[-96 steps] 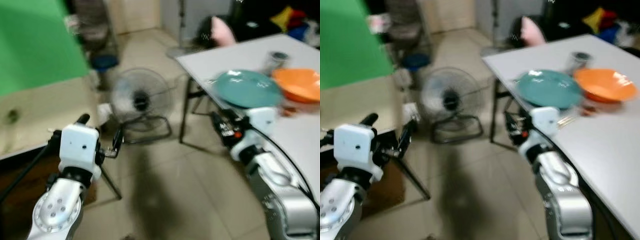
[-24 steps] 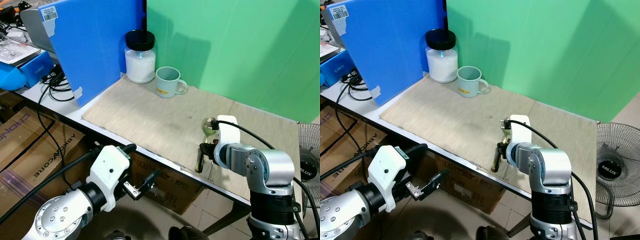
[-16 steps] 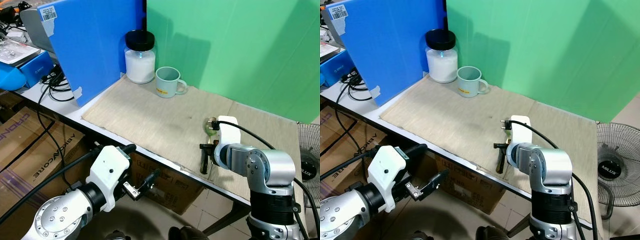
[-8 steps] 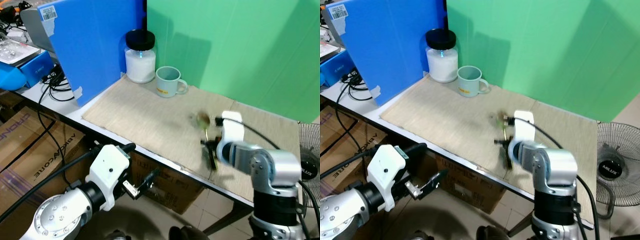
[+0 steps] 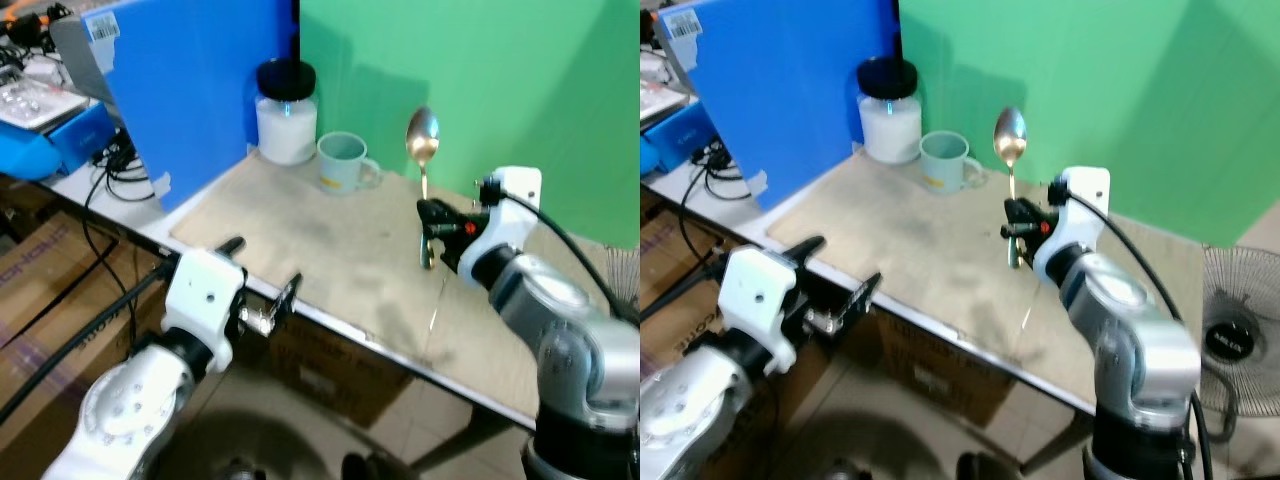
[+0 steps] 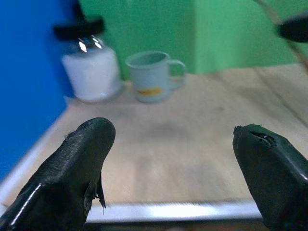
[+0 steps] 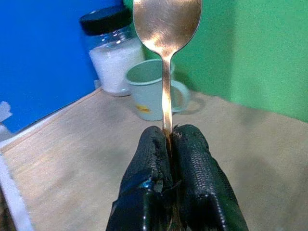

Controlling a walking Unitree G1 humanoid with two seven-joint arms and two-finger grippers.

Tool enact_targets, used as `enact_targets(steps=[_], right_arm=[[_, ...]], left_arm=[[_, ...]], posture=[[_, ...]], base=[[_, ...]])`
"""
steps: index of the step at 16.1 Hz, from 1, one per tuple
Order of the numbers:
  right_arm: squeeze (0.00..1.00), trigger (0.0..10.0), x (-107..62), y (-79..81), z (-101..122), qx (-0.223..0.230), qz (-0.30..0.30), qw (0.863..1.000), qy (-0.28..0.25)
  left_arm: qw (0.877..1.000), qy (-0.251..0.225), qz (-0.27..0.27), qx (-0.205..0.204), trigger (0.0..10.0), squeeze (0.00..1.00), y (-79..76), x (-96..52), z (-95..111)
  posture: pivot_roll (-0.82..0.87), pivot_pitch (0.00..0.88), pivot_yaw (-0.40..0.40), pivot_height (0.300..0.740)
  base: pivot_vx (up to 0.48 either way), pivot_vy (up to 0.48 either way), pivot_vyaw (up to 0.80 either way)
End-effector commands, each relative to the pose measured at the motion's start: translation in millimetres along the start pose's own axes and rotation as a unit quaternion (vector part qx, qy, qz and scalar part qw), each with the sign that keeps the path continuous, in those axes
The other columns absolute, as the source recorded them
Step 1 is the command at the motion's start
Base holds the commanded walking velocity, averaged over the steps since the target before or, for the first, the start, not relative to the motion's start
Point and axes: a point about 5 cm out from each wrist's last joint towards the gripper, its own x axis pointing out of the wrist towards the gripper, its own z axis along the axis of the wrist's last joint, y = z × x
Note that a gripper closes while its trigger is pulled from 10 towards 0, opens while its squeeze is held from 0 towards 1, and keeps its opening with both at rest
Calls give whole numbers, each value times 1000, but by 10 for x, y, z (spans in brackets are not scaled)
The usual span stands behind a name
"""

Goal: Setting the table

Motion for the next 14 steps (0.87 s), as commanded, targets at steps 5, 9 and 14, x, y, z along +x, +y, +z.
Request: enact_targets(steps=[5, 9, 14], right_arm=[[0, 10000, -202, -7, -10, -33, -32, 998, -38], [0, 10000, -265, -112, -86, -52, -83, 994, -39], [0, 10000, -359, -199, -95, -56, -125, 990, -44]], left_arm=[[997, 7, 77, 0, 10000, 0, 1, -33, -65], [996, 13, 88, -3, 10000, 0, -29, -73, -95], [996, 9, 92, 4, 10000, 0, -18, -94, -103]], posture=[[39, 73, -30, 740], [39, 79, -21, 740], [20, 79, -1, 740]], base=[[0, 0, -800], [0, 0, -800], [0, 0, -800]])
